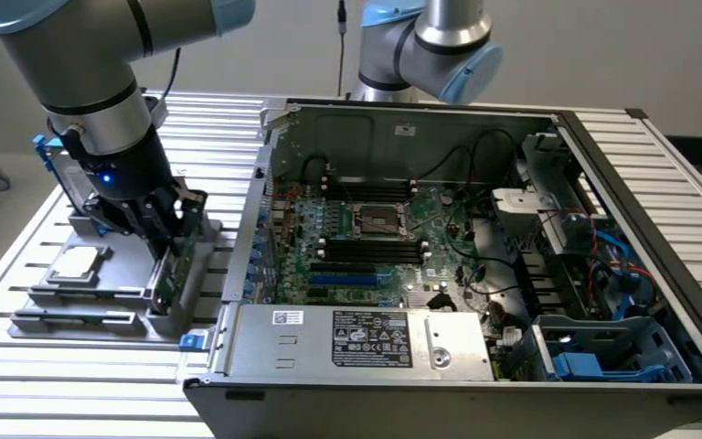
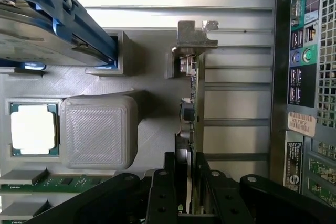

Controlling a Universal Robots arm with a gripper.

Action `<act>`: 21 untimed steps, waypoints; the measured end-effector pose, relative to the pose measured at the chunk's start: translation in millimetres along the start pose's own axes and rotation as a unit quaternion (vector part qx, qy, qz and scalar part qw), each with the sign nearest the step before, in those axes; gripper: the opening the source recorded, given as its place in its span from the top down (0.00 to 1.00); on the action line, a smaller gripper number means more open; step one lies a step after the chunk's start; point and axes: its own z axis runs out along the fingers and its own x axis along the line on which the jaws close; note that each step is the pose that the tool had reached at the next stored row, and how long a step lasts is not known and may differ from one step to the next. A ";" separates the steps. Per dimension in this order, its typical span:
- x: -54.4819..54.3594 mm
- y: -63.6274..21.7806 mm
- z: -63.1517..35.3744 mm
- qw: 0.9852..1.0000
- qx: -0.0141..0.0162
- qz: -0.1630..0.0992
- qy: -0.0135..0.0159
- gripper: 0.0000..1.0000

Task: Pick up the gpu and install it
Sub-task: 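Pick up the gpu and move the gpu toward the slot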

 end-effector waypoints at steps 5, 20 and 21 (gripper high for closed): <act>-0.2 0.1 -8.2 1.000 0.000 0.000 0.002 0.74; -6.2 1.3 -68.5 1.000 0.000 0.000 0.010 0.74; -7.1 1.4 -73.0 1.000 0.000 0.000 0.011 0.74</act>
